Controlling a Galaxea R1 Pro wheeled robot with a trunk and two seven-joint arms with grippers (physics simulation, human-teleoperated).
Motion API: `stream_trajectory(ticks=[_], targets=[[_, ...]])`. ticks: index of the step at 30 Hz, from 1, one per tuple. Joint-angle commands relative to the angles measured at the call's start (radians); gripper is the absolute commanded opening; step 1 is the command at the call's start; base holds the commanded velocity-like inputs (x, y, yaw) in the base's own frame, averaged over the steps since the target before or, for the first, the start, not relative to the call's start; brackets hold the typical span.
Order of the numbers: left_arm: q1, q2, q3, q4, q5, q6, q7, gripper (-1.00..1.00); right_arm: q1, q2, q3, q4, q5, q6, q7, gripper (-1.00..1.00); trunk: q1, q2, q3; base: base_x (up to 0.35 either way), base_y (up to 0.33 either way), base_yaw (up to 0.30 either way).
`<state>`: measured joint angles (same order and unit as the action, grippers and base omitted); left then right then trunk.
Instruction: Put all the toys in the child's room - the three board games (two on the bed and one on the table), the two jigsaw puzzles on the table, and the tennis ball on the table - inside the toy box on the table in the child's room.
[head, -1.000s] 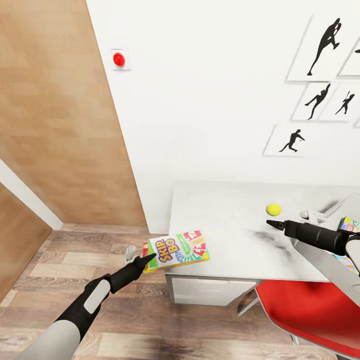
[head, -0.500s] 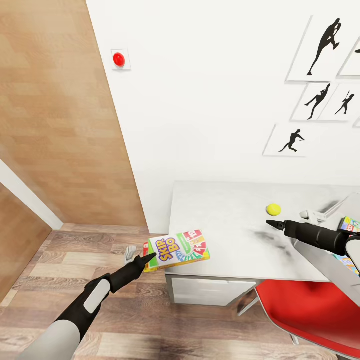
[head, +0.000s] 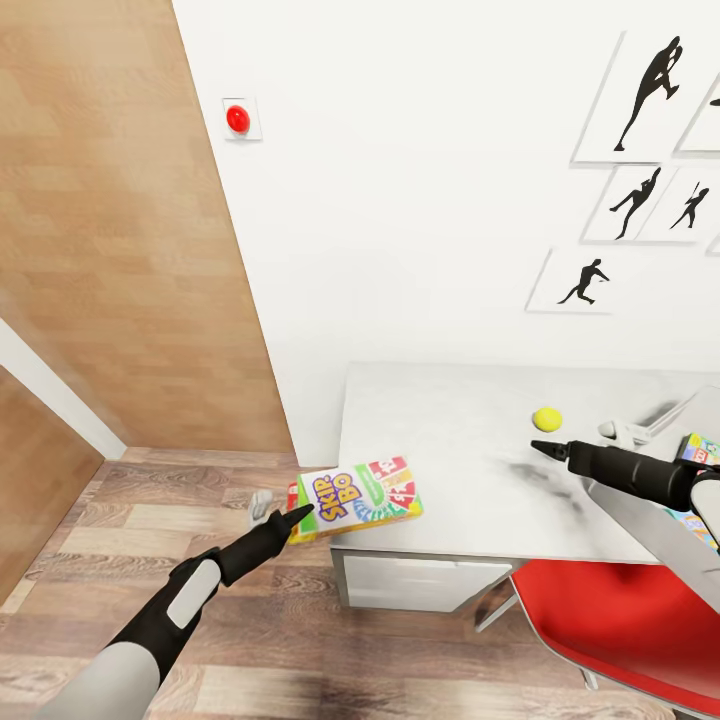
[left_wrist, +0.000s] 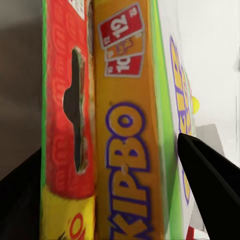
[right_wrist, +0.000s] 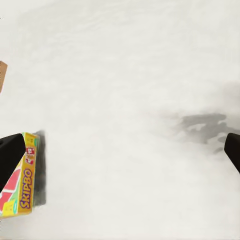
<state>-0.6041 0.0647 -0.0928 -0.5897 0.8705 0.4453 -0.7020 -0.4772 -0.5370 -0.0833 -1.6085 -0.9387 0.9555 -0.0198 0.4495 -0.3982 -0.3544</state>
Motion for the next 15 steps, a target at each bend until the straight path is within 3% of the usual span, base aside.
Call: stream_trajectory(ticks=[1,15], targets=[[0.002,0.001,-0.004,-0.009,0.008,0.006,-0.026,-1.00,-0.001,0.000,0.001,-0.001,-0.003,0.005,0.000,1.00,0.001,-0.002,-0.002,0.000,0.000,0.000],[0.012,0.002,-0.004,-0.034,0.007,0.006,-0.083,-1.00,0.000,0.000,0.006,-0.001,-0.003,0.003,0.008,1.00,0.001,-0.002,-0.002,0.000,0.000,0.000]])
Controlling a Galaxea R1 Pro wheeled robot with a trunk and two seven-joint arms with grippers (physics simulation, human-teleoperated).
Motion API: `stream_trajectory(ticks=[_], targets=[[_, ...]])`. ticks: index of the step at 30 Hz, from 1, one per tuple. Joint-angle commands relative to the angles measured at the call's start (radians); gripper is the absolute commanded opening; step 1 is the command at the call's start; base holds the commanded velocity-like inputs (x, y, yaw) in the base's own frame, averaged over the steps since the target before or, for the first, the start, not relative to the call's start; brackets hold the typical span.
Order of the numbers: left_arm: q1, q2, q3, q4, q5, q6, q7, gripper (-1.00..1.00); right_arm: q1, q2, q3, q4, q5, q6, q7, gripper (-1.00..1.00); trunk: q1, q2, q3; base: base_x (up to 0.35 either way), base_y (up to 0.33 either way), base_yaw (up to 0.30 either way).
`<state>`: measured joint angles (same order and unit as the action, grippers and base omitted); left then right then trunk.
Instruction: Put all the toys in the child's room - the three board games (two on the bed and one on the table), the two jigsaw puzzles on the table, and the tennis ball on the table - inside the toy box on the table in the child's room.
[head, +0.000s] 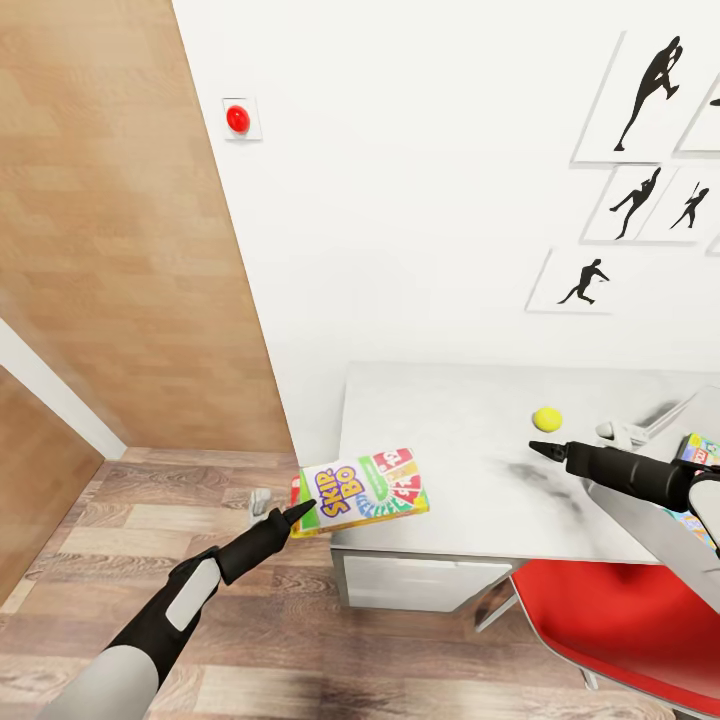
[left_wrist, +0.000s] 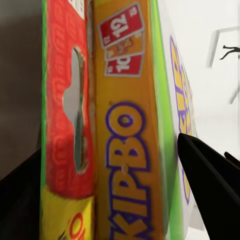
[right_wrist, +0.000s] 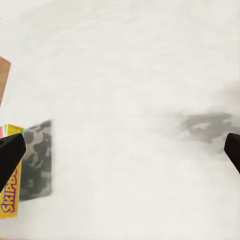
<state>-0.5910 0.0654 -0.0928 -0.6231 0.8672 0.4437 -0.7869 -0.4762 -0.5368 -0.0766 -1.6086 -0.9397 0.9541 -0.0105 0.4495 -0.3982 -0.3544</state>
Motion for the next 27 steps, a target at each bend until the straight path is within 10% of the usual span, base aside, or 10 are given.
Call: stream_trajectory(ticks=[1,14,27], targets=[[0.000,0.001,-0.004,-0.001,0.010,0.007,0.000,-1.00,-0.001,0.000,-0.001,-0.001,-0.002,0.005,0.000,1.00,0.001,-0.002,-0.002,0.000,0.000,0.000],[0.054,0.003,0.000,-0.110,0.010,0.011,0.003,-1.00,0.006,-0.001,-0.004,-0.001,-0.002,-0.002,0.024,1.00,0.001,-0.002,-0.002,0.000,0.000,0.000],[0.120,0.002,0.001,-0.261,0.009,0.020,0.049,-1.00,0.023,-0.015,-0.023,-0.002,-0.001,-0.004,0.229,1.00,0.001,-0.002,-0.002,0.000,0.000,0.000]])
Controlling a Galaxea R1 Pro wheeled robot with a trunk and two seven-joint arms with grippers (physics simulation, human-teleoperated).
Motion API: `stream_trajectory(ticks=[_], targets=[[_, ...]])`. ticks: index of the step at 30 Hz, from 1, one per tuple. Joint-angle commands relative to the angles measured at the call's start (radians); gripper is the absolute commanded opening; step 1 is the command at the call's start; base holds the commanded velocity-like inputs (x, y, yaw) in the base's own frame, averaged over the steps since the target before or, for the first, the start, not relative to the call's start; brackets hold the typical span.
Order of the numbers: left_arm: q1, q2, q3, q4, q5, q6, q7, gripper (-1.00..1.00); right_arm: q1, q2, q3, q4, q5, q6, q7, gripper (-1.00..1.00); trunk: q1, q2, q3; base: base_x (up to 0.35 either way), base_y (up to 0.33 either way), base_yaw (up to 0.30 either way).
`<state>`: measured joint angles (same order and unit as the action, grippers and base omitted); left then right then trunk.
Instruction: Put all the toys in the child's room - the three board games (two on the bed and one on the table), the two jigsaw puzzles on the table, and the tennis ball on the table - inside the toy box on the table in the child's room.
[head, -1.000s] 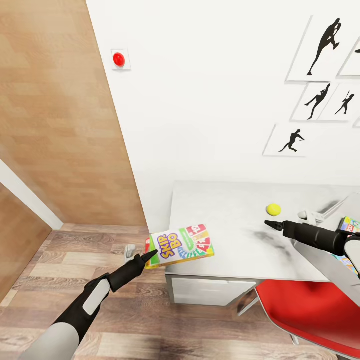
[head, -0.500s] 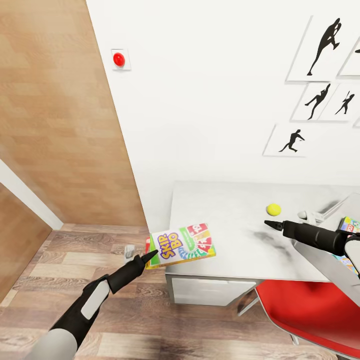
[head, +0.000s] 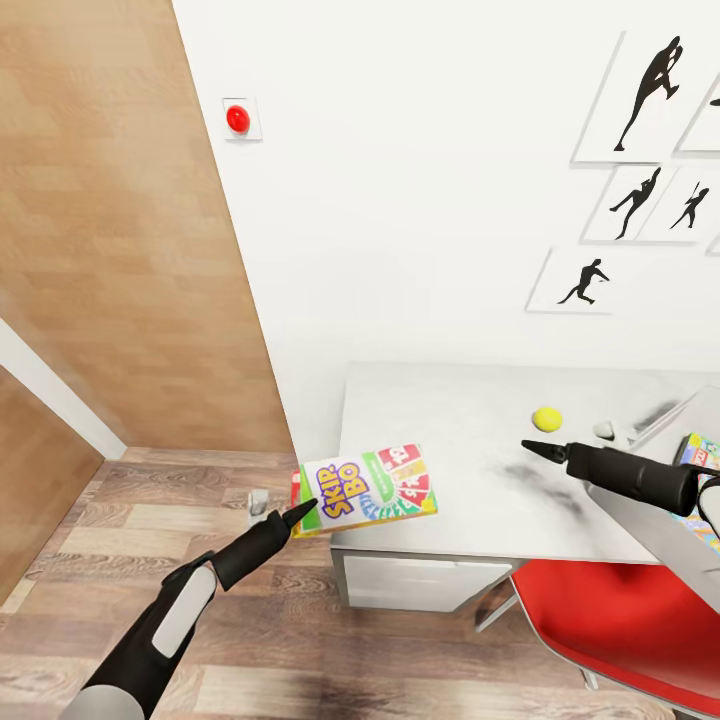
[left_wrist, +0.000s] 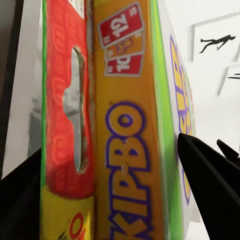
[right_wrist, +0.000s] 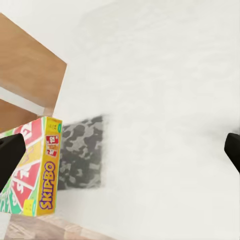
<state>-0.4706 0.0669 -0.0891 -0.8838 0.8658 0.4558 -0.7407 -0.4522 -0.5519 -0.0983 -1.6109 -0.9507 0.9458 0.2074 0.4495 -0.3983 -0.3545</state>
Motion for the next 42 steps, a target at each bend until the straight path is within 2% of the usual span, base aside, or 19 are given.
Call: stream_trajectory(ticks=[1,4,5,9,10,13,14,17,18,22,23,27,35,39,40,42], targets=[[0.000,0.001,-0.002,-0.001,0.011,0.008,0.002,-1.00,-0.001,0.000,-0.001,0.000,0.010,0.005,0.011,1.00,0.001,-0.002,-0.002,0.000,0.000,0.000],[0.012,0.001,-0.002,-0.034,0.011,0.008,0.037,-1.00,0.003,-0.005,-0.034,0.000,0.010,0.008,0.089,1.00,0.001,-0.002,-0.002,0.000,0.000,0.000],[0.012,0.001,-0.002,-0.034,0.011,0.008,0.037,-1.00,0.003,-0.005,-0.034,0.000,0.010,0.008,0.089,1.00,0.001,-0.002,-0.002,0.000,0.000,0.000],[0.020,0.001,-0.003,-0.056,0.014,0.009,0.063,-1.00,0.027,-0.010,-0.100,0.000,0.010,0.012,0.190,1.00,0.001,-0.002,-0.002,0.000,0.000,0.000],[0.020,0.001,-0.003,-0.056,0.014,0.009,0.063,-1.00,0.027,-0.010,-0.100,0.000,0.010,0.012,0.190,1.00,0.001,-0.002,-0.002,0.000,0.000,0.000],[0.023,0.001,-0.003,-0.064,0.018,0.011,0.069,-1.00,0.047,-0.018,-0.162,0.000,0.010,0.020,0.246,1.00,0.001,-0.002,-0.002,0.000,0.000,-0.003],[0.023,0.001,-0.003,-0.064,0.018,0.011,0.069,-1.00,0.047,-0.018,-0.162,0.000,0.010,0.020,0.246,1.00,0.001,-0.002,-0.002,0.000,0.000,-0.010],[0.024,0.000,-0.005,-0.071,0.022,0.013,0.071,-1.00,0.058,-0.027,-0.222,-0.001,0.010,0.045,0.279,1.00,0.001,-0.002,-0.002,0.000,0.000,-0.077],[0.024,0.000,-0.005,-0.071,0.022,0.013,0.071,-1.00,0.058,-0.027,-0.222,-0.001,0.010,0.045,0.279,1.00,0.001,-0.002,-0.002,0.000,0.000,-0.118],[0.025,-0.002,-0.007,-0.093,0.024,0.016,0.071,-1.00,0.065,-0.033,-0.292,-0.001,0.009,0.098,0.300,1.00,0.001,-0.002,-0.001,0.000,0.000,-0.184],[0.025,-0.002,-0.007,-0.093,0.024,0.016,0.071,-1.00,0.065,-0.033,-0.292,-0.001,0.009,0.098,0.300,1.00,0.001,-0.002,-0.001,0.000,0.000,-0.213],[0.025,-0.003,-0.007,-0.133,0.026,0.035,0.072,-1.00,0.068,-0.035,-0.333,-0.001,0.010,0.101,0.308,1.00,0.001,-0.002,0.000,0.000,0.000,-0.241],[0.025,-0.003,-0.001,-0.249,0.041,0.094,0.081,-1.00,0.070,-0.036,-0.352,-0.001,0.009,0.101,0.312,1.00,0.001,-0.002,0.002,0.000,0.000,-0.264],[0.017,-0.004,0.002,-0.370,0.084,0.160,0.133,-1.00,0.070,-0.037,-0.359,-0.001,0.010,0.101,0.313,1.00,0.001,-0.002,0.003,0.000,0.000,-0.275],[0.017,-0.004,0.002,-0.370,0.084,0.160,0.133,-1.00,0.070,-0.037,-0.359,-0.001,0.010,0.101,0.313,1.00,0.001,-0.002,0.004,0.000,0.000,-0.276],[0.008,-0.007,0.000,-0.432,0.118,0.183,0.188,-1.00,0.070,-0.037,-0.361,0.000,0.010,0.101,0.314,1.00,0.001,-0.002,0.004,0.000,0.000,-0.277]])
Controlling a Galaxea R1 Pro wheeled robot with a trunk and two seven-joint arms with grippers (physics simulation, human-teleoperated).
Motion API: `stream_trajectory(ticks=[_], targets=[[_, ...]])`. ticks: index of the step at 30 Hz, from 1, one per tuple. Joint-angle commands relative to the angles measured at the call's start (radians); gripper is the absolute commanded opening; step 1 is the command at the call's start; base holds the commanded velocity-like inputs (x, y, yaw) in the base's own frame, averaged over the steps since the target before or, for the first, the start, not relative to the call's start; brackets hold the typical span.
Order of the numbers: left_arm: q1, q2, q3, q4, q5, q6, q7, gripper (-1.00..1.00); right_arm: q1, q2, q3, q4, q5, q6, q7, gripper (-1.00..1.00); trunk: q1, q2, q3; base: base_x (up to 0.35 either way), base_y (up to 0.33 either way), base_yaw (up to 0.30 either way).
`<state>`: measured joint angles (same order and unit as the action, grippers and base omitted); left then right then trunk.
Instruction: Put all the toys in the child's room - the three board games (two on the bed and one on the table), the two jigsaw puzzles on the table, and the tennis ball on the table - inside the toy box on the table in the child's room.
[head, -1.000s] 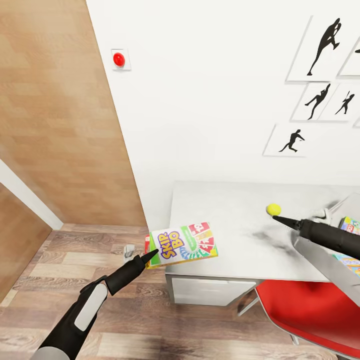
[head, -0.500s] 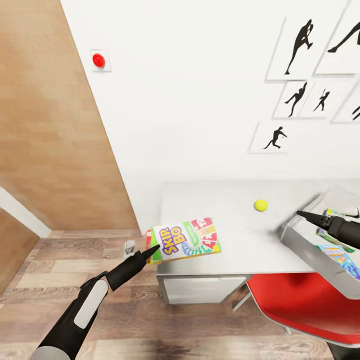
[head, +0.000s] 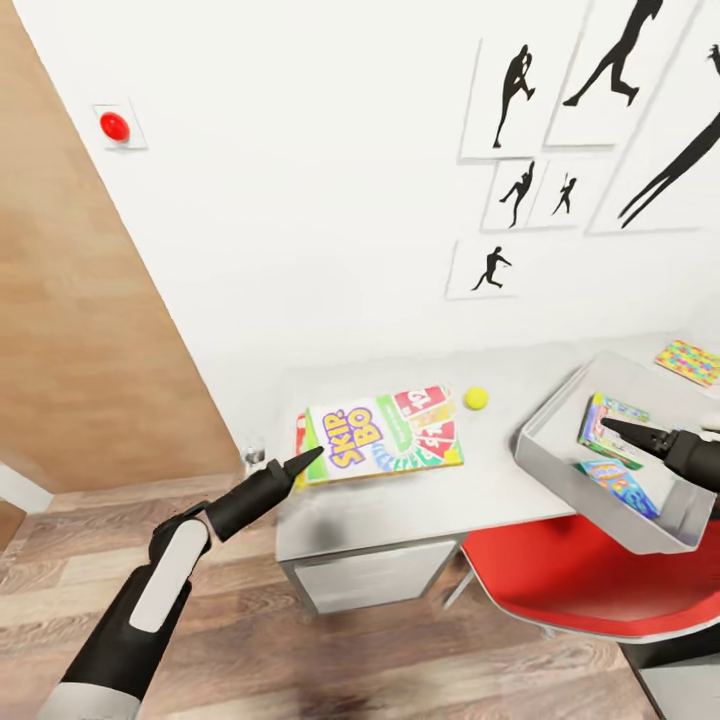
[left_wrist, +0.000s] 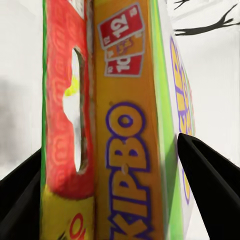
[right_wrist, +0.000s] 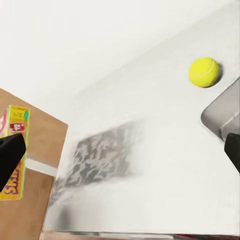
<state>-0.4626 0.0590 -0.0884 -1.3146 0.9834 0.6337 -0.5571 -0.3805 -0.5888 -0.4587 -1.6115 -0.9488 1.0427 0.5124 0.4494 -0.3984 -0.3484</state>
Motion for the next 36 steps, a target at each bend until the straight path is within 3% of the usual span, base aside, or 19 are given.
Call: stream_trajectory(ticks=[1,2,7,13,22,36], targets=[[-0.005,-0.003,-0.003,-0.034,0.020,0.013,0.036,-1.00,-0.002,0.000,-0.002,0.000,0.008,0.004,0.009,1.00,0.001,-0.002,-0.001,0.000,0.000,-0.278],[-0.005,-0.003,-0.003,-0.034,0.020,0.013,0.036,-1.00,-0.002,0.000,-0.002,0.000,0.008,0.004,0.009,1.00,0.001,-0.002,-0.001,0.000,0.000,-0.278],[-0.006,-0.047,-0.012,-0.179,0.094,0.034,0.203,-1.00,-0.002,0.000,-0.003,0.000,0.008,0.004,0.009,1.00,0.001,-0.002,0.001,0.000,0.000,-0.279],[0.000,-0.099,-0.044,-0.247,0.119,0.036,0.311,-1.00,-0.001,0.001,-0.003,0.000,0.007,0.004,0.009,1.00,0.001,-0.002,0.003,0.000,0.000,-0.280],[0.002,-0.125,-0.069,-0.281,0.128,0.036,0.360,-1.00,-0.001,0.001,-0.003,0.000,0.007,0.004,0.009,1.00,0.001,-0.002,0.006,0.000,0.000,-0.280],[0.001,-0.138,-0.077,-0.289,0.130,0.034,0.387,-1.00,-0.001,0.001,-0.003,0.000,0.007,0.004,0.009,1.00,0.001,-0.002,0.011,0.000,0.000,-0.280]])
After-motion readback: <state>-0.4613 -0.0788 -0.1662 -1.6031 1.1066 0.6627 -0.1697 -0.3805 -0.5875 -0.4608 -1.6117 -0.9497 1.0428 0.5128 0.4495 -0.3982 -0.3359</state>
